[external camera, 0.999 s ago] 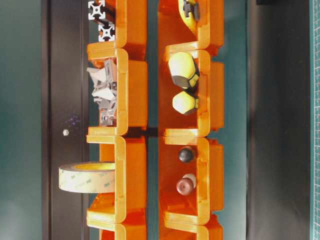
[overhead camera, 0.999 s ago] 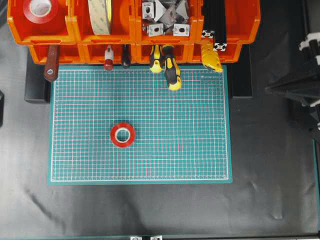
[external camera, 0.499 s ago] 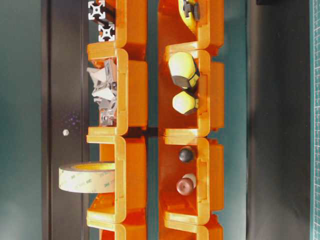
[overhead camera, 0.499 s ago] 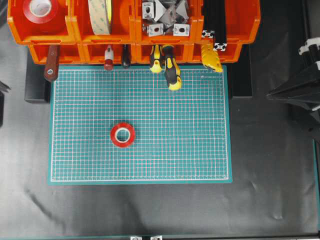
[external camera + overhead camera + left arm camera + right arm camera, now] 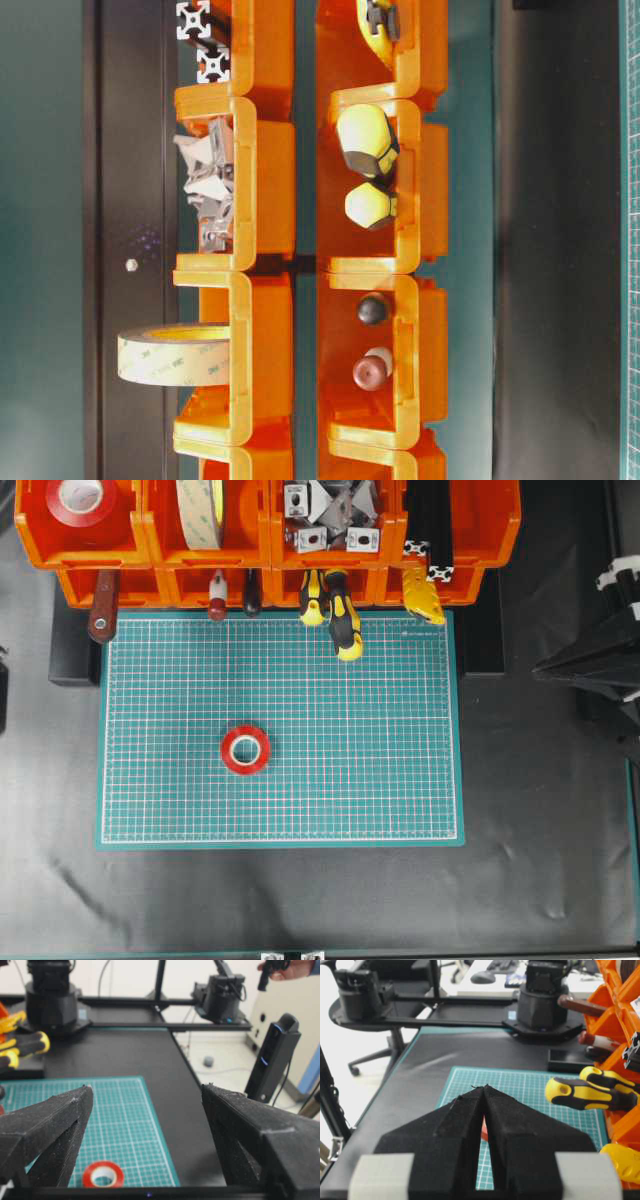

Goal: Pick vinyl tape from container rack with left arm.

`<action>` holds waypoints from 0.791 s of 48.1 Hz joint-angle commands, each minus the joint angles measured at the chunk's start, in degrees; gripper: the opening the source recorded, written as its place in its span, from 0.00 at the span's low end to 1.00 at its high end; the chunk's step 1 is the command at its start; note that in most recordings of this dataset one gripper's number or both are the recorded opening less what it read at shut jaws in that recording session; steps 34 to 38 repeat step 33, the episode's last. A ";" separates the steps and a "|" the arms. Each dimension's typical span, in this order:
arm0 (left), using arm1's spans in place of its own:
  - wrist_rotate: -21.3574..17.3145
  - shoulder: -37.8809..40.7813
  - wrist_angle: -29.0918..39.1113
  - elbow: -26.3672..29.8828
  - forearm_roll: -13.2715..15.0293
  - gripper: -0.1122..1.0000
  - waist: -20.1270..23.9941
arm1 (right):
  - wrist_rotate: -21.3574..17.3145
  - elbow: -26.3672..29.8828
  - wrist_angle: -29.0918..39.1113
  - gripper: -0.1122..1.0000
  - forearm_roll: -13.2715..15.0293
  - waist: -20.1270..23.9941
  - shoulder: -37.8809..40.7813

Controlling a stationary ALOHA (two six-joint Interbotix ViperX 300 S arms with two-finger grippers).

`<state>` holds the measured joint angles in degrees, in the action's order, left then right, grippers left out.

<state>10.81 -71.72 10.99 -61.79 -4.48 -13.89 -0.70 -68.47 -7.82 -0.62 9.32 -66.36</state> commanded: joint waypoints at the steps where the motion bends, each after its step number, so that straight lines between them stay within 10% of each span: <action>1: -0.09 0.88 -3.16 0.53 0.00 0.86 0.18 | -0.09 0.70 0.18 0.10 -0.09 0.09 0.79; 38: 0.35 1.14 -5.80 -3.25 0.00 0.86 0.35 | 0.88 -0.09 0.44 0.10 0.26 -0.35 0.88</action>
